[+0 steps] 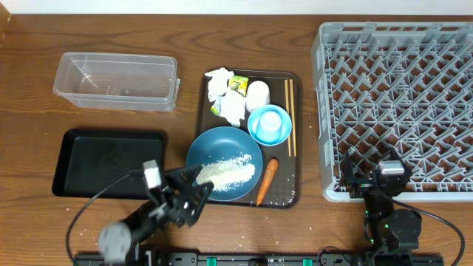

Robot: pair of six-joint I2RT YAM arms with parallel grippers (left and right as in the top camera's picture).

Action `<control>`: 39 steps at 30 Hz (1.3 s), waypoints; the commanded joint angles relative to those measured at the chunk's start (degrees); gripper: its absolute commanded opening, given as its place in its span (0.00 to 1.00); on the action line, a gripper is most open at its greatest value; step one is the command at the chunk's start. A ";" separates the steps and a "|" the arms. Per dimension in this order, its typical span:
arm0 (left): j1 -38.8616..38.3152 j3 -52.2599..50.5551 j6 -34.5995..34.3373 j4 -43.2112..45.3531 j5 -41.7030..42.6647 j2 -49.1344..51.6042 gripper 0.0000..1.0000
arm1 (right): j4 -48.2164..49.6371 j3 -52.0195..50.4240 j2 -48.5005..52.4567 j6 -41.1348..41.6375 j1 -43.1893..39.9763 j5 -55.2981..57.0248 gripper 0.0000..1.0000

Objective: Sort waste into correct bins and load items into the dishwasher rack

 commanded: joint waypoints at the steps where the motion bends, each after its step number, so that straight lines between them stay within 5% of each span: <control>1: 0.13 1.46 -16.55 15.98 9.18 -0.52 1.00 | -0.22 -0.04 0.00 -0.72 0.46 0.00 0.99; 3: 0.13 4.22 -17.99 22.25 10.29 -0.52 1.00 | -0.24 -0.04 0.00 -0.70 0.46 0.00 0.99; 15: 8.59 24.06 -11.72 17.77 24.28 10.84 1.00 | -0.24 -0.04 0.00 -0.70 0.46 0.00 0.99; 26: 10.29 41.24 -8.74 17.99 27.47 23.96 1.00 | -0.22 -0.04 0.00 -0.70 0.46 0.00 0.99; 30: 10.36 41.57 -7.67 18.88 20.61 25.22 1.00 | -0.24 -0.04 0.00 -0.72 0.46 0.00 0.99; 34: 12.48 41.55 -6.03 16.70 4.61 26.29 1.00 | -0.22 -0.04 0.00 -0.70 0.46 0.00 0.99; 39: 17.86 41.55 -2.16 -1.46 -19.76 27.58 1.00 | -0.22 -0.04 0.00 -0.70 0.46 0.00 0.99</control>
